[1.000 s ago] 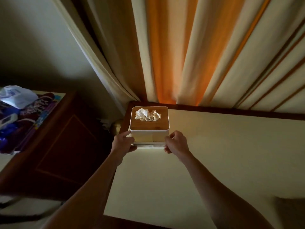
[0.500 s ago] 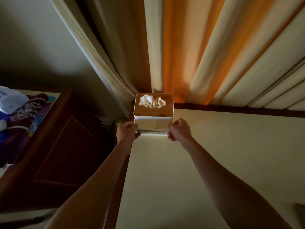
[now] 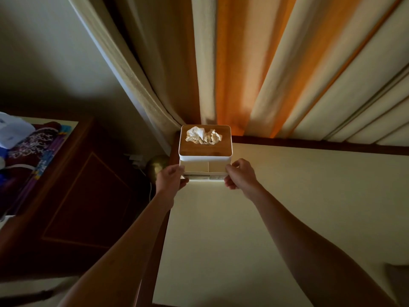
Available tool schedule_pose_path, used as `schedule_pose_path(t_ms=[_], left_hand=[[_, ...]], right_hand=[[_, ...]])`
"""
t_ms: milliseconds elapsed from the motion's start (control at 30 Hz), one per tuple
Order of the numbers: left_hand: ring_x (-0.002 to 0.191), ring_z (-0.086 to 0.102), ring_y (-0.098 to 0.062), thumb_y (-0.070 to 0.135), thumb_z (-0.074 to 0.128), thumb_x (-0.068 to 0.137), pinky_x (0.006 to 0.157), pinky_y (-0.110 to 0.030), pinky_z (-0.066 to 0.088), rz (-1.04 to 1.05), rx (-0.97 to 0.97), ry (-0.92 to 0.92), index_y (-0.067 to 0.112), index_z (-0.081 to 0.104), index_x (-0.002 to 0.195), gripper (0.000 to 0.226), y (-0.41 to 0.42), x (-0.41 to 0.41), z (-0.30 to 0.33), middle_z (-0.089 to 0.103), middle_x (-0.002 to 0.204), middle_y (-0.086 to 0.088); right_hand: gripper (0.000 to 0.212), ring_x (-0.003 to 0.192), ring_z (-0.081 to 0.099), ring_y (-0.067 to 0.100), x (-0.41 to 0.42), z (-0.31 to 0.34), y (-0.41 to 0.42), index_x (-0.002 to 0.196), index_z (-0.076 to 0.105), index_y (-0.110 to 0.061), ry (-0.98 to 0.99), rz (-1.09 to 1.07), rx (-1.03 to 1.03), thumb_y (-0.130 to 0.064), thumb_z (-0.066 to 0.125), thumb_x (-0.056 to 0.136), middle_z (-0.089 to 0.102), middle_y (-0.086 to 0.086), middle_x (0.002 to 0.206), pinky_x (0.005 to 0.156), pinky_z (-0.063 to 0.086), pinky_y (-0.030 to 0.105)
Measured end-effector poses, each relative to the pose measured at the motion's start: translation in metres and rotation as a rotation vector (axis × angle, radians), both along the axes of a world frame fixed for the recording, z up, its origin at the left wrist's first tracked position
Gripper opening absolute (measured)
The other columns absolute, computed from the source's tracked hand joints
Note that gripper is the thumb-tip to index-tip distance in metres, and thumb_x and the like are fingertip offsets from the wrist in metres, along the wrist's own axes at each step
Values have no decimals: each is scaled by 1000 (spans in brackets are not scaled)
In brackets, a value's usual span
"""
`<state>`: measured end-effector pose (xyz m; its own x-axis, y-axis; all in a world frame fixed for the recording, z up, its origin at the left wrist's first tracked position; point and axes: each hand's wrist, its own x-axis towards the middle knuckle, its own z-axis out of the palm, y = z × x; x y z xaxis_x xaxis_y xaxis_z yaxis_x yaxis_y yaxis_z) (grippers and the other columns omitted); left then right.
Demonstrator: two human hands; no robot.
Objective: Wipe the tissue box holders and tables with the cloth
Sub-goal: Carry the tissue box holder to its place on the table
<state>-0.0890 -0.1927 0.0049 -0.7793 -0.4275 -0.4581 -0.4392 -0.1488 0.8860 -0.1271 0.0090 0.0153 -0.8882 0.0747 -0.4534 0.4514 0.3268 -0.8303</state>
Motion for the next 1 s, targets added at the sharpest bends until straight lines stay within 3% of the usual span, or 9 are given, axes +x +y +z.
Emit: schedule_pose_path(t_ms=[133,267,433,600,700,1000], left_hand=[[87,71,-21,22,62,96,78,-31,59,-18,38,-4,7,66,112,21,4,5,3,69,100,-9],[94,69,-19,24,54,101,83,-34,58,-21,93,26,16,65,93,15,11,17,4,68,101,-6],[105,66,-20,34,55,100,84,-34,57,-17,127,23,16,62,105,20,20,31,-1,64,108,-6],[94,68,-25,28,55,100,86,-38,58,-28,140,-1,3,53,126,36,39,55,-5,63,107,-13],[88,70,-31,24,50,102,81,-38,59,-78,134,26,6,48,133,36,57,70,-5,66,108,-22],[73,70,-28,17,51,101,68,-35,58,-373,118,32,11,56,119,20,149,96,-7,70,94,-20]], right_hand=[[9,54,67,20,2,3,4,97,53,-11,-11,31,-24,-18,55,92,74,15,78,51,52,27],[16,59,70,21,9,5,8,108,53,-12,-34,59,-53,-22,55,95,75,14,85,51,51,26],[17,64,72,23,20,9,15,110,53,-14,-33,92,-53,-27,54,98,75,12,87,56,56,29],[19,63,71,25,42,7,30,108,55,-14,-42,71,-45,-27,57,94,75,12,87,58,56,30],[18,61,70,22,61,2,47,109,55,-14,-60,60,-26,-23,58,94,75,12,87,57,53,28],[30,56,63,25,131,-16,135,119,51,-10,-87,-115,11,-10,59,90,71,14,81,52,47,29]])
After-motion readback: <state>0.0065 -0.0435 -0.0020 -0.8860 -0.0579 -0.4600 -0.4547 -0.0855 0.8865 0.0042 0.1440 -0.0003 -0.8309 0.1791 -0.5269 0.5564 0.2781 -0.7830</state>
